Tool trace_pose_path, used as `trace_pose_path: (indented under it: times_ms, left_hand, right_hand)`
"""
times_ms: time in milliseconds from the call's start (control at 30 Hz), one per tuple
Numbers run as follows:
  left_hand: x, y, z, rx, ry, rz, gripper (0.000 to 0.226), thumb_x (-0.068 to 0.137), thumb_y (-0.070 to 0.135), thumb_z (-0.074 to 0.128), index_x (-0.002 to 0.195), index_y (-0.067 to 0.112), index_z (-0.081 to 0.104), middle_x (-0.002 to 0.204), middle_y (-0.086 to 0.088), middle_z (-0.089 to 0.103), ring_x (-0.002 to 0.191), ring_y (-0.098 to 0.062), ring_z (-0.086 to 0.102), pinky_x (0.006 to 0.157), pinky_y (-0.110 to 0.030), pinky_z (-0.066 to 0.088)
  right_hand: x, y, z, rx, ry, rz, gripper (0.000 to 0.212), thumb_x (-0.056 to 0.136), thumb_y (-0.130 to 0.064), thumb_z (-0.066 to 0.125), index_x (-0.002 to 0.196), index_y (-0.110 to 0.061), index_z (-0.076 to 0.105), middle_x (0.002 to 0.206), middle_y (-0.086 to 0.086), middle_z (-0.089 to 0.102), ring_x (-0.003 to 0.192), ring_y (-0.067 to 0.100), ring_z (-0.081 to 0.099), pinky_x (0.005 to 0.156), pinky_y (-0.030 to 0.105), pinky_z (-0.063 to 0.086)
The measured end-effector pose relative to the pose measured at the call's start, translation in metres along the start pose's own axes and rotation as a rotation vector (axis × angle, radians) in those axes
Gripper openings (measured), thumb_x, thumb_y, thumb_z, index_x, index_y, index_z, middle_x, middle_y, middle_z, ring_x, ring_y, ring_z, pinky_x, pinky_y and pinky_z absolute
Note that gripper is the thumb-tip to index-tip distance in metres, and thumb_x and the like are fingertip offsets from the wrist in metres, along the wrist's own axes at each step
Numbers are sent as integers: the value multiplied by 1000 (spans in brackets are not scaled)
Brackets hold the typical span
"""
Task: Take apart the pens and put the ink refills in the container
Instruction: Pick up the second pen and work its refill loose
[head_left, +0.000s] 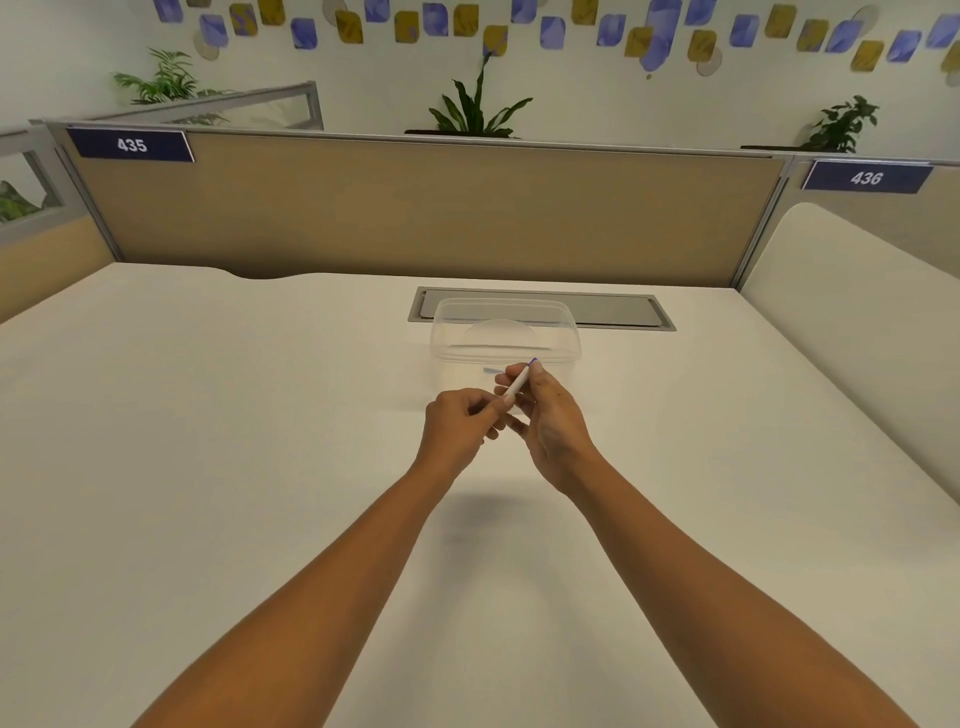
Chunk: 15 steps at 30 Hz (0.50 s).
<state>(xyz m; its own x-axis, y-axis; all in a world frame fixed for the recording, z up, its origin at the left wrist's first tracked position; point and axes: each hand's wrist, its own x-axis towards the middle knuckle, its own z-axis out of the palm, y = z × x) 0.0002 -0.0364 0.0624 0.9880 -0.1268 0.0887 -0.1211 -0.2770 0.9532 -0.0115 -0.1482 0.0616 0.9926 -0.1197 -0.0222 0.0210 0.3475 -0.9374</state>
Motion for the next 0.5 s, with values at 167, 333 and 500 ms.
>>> trace_pose_path:
  times_ms: [167,333,500]
  left_hand:
    - [-6,-11,3,78,-148,-94,19,83,27,62,83,9,65,81,-7,66,77,-22,62,68,-27,47]
    - [-7,-12,5,101,-173,-72,18,83,23,61,88,6,64,83,-7,65,76,-20,60,70,-29,49]
    - [-13,-13,9,65,-192,-17,7,85,21,59,82,15,59,74,-6,60,61,-10,53,50,-12,47]
  right_hand:
    - [6,-10,3,307,83,32,35,98,-32,32,77,-13,53,60,-2,54,61,12,56,73,27,49]
    - [9,-11,6,392,60,86,48,95,-47,29,62,-17,45,40,-8,38,39,8,32,43,19,31]
    - [12,-15,2,430,49,120,52,92,-42,30,50,-15,41,33,-6,30,31,7,22,35,17,19]
